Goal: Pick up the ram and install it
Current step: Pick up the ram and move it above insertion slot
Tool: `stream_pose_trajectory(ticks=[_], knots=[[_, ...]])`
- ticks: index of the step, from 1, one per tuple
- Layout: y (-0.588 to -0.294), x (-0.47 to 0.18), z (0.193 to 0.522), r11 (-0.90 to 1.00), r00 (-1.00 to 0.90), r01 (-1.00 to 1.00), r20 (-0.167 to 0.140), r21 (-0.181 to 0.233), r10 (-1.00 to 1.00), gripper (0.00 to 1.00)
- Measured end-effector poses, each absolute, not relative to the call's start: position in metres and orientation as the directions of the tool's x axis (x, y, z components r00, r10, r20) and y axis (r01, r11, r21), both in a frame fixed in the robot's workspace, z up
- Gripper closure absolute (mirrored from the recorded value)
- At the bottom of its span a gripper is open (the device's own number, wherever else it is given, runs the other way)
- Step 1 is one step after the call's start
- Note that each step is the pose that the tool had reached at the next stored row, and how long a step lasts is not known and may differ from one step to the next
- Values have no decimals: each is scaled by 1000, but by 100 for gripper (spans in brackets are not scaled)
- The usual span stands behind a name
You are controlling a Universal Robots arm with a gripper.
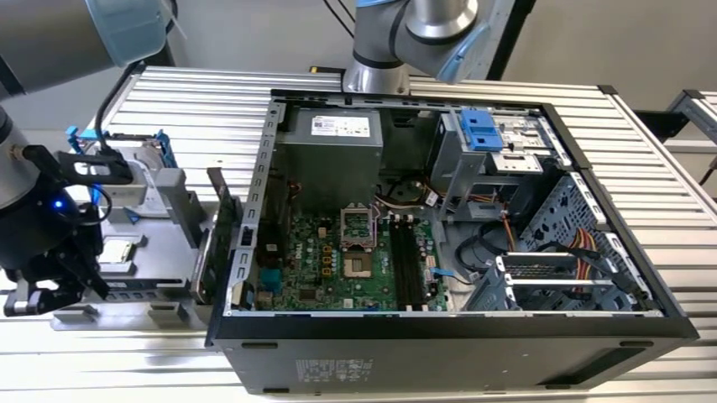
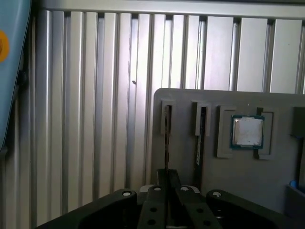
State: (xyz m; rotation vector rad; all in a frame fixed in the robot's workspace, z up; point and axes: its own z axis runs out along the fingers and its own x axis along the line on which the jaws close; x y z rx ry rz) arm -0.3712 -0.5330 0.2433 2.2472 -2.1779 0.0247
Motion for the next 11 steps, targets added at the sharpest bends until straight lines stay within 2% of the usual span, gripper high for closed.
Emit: stream_pose_trajectory(ticks=[11], knots=[[-533, -371, 247, -31, 31, -1000, 27, -2, -999, 100]])
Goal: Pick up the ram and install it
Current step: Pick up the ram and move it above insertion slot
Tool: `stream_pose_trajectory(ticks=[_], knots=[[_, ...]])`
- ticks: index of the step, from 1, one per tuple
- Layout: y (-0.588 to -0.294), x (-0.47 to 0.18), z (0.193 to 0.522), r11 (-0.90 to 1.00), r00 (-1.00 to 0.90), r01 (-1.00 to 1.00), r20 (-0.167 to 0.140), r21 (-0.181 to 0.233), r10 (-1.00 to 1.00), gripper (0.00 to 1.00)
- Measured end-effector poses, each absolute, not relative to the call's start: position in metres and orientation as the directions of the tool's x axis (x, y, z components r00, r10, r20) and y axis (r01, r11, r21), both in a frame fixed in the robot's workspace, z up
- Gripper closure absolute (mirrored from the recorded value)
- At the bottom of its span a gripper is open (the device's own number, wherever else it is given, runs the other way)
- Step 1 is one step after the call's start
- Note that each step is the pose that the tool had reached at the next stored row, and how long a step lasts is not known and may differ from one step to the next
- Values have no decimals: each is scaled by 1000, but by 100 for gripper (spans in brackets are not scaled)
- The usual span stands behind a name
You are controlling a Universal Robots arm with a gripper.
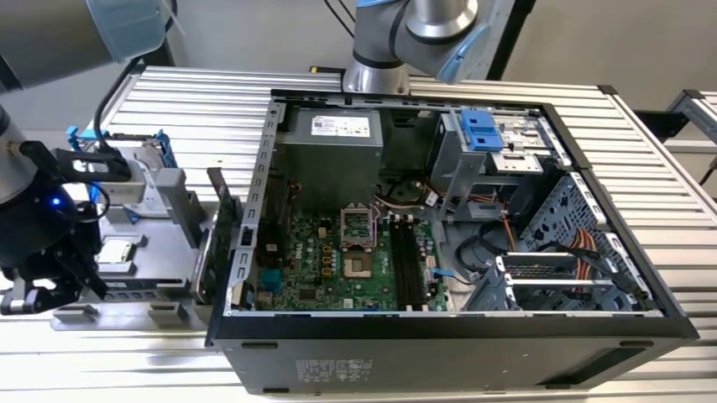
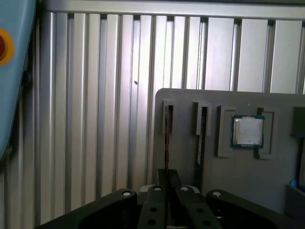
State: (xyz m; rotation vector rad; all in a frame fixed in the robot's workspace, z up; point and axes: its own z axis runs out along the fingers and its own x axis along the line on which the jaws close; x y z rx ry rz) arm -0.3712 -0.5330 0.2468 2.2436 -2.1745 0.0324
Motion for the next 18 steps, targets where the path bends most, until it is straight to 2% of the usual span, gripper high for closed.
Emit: stream_pose_trajectory(ticks=[18], knots=[[-533, -371, 256, -31, 31, -1000, 35, -2, -999, 100]])
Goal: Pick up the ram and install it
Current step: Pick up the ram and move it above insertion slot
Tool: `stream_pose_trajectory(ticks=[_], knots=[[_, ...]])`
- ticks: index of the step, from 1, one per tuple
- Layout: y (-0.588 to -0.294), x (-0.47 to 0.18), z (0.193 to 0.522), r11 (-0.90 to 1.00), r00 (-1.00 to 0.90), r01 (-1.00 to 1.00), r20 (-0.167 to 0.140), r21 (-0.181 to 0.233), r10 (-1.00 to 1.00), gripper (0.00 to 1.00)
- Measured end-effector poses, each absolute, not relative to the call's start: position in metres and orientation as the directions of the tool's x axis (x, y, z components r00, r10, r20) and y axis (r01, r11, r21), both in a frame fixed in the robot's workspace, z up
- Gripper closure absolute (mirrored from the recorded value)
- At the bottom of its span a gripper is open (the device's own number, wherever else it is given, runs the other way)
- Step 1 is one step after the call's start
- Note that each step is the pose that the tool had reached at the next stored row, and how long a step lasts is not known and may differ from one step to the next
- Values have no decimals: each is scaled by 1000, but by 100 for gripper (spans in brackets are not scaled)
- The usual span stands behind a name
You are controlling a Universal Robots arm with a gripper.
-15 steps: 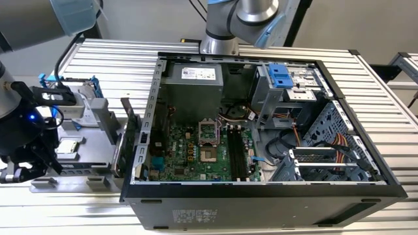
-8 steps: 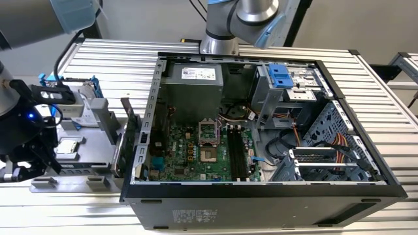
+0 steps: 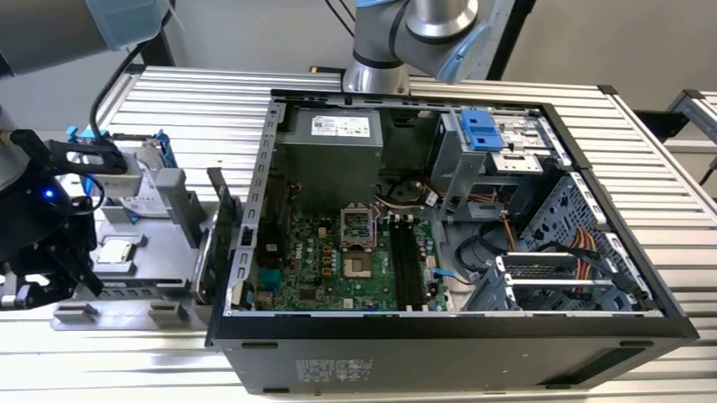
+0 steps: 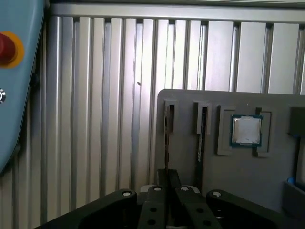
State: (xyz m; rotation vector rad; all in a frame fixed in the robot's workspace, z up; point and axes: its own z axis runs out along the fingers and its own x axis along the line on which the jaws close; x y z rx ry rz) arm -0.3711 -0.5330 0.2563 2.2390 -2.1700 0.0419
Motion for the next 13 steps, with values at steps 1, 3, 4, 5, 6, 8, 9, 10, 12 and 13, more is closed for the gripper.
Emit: stream_pose_trajectory(ticks=[1, 3, 4, 5, 6, 8, 9, 10, 12, 13], knots=[[-533, -371, 257, -31, 31, -1000, 36, -2, -999, 100], [-533, -371, 258, -31, 31, -1000, 37, -2, -999, 100], [-533, -371, 259, -31, 31, -1000, 37, -2, -999, 100], [-533, -371, 260, -31, 31, -1000, 38, -2, -999, 100], [-533, -371, 260, -31, 31, -1000, 38, -2, -999, 100], [-533, -371, 262, -31, 31, -1000, 39, -2, -999, 100], [-533, -371, 263, -31, 31, -1000, 40, -2, -999, 100], [-533, -371, 263, -31, 31, -1000, 40, -2, -999, 100], [-533, -371, 265, -31, 31, -1000, 41, -2, -999, 100], [-533, -371, 266, -31, 31, -1000, 41, -2, -999, 100]])
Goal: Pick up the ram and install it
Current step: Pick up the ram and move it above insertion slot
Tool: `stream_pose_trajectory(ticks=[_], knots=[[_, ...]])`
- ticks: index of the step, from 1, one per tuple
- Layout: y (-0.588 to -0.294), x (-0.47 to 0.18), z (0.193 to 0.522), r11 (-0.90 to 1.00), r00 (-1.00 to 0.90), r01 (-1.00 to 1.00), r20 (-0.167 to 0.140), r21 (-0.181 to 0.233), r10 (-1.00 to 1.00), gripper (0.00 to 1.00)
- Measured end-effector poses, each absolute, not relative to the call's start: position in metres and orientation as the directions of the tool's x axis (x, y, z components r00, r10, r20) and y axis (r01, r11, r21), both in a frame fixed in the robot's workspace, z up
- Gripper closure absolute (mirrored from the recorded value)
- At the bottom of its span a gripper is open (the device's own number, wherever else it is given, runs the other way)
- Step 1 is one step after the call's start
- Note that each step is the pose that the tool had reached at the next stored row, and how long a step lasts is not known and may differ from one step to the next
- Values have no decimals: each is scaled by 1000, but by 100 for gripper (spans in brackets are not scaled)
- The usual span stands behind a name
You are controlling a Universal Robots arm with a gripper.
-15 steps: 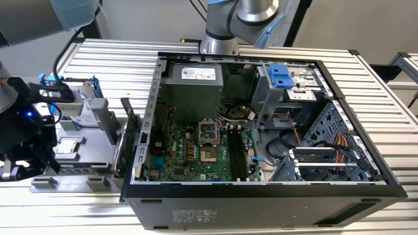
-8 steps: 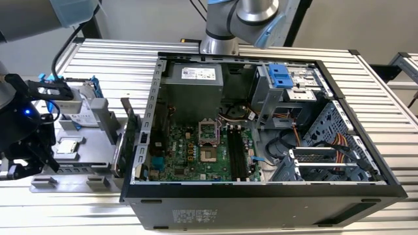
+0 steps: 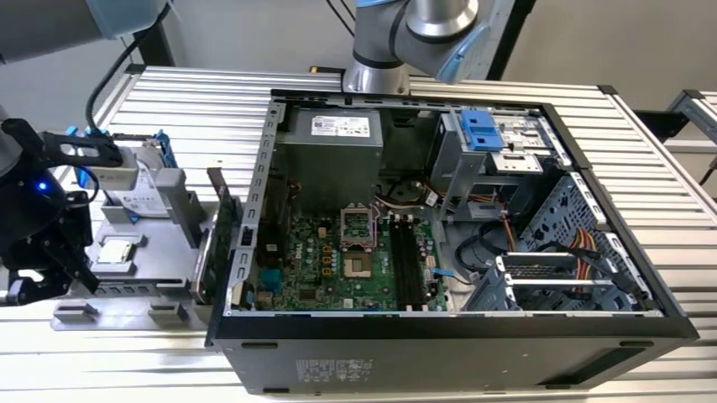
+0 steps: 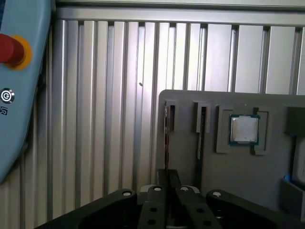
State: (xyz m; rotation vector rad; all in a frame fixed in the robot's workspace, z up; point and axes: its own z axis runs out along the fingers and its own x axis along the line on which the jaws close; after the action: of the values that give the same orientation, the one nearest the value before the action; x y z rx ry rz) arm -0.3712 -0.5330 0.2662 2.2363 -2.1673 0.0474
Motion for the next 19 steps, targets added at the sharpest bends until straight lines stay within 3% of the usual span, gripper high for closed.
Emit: stream_pose_trajectory(ticks=[14, 19], knots=[[-532, -371, 288, -31, 31, -1000, 42, -3, -999, 100], [-530, -371, 291, -31, 31, -999, 27, -15, -999, 100]])
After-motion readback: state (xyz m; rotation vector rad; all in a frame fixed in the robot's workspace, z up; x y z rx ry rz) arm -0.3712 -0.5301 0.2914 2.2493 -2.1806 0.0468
